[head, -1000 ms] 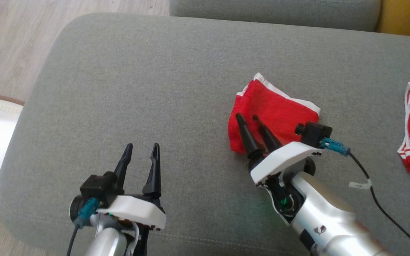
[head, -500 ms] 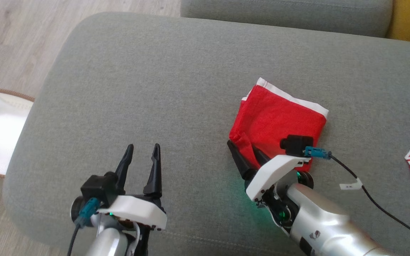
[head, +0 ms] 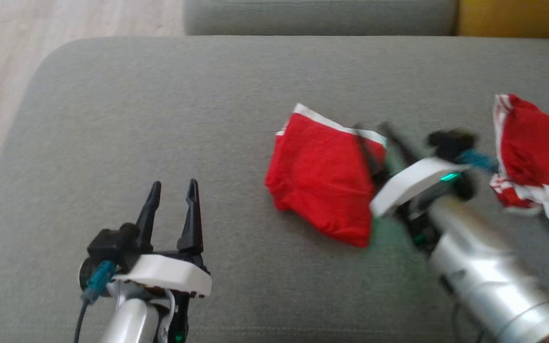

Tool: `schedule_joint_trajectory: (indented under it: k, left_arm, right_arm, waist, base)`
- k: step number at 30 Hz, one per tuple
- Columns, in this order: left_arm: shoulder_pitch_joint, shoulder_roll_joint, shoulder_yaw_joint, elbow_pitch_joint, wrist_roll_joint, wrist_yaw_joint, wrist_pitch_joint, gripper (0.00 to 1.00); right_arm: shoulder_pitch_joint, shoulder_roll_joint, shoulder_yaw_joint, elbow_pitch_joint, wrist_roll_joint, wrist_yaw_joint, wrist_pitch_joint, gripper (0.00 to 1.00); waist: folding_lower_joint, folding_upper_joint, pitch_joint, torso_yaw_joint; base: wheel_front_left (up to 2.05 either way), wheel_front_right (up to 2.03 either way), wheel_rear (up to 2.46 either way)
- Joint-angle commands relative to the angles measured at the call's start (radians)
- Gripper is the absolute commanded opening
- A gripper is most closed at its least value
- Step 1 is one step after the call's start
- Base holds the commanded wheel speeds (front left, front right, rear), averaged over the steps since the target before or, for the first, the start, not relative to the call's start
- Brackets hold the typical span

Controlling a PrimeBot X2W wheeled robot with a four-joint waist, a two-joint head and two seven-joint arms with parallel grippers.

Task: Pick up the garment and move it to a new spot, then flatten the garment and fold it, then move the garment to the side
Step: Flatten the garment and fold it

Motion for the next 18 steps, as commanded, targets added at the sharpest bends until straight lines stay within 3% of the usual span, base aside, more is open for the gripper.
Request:
schedule_joint_trajectory:
  k: [1,6,11,18]
  left_arm:
    - [-0.055,0.002,0.046,-0.049,0.013,-0.001,-0.012,1.00]
    - [-0.065,0.002,0.065,-0.071,0.020,-0.004,-0.012,1.00]
    - [-0.072,0.002,0.075,-0.085,0.022,-0.006,-0.012,1.00]
    - [-0.062,0.002,0.074,-0.096,0.017,-0.012,-0.012,1.00]
  right_arm:
    - [-0.008,-0.025,-0.104,-0.063,-0.124,0.007,-0.013,1.00]
    - [0.117,-0.019,-0.351,-0.201,-0.391,0.007,-0.013,1.00]
    - [0.304,0.048,-0.569,-0.390,-0.656,0.007,-0.014,1.00]
    - [0.465,0.083,-0.662,-0.554,-0.798,0.007,-0.014,1.00]
  waist:
    - [0.0000,-0.0001,0.000,-0.055]
    - [0.0000,-0.0001,0.004,-0.108]
    - [0.0000,-0.0001,0.007,-0.152]
    - [0.0000,-0.0001,0.006,-0.192]
  base:
    - [0.00,0.00,0.00]
    - [0.00,0.00,0.00]
    - [0.00,0.00,0.00]
    - [0.00,0.00,0.00]
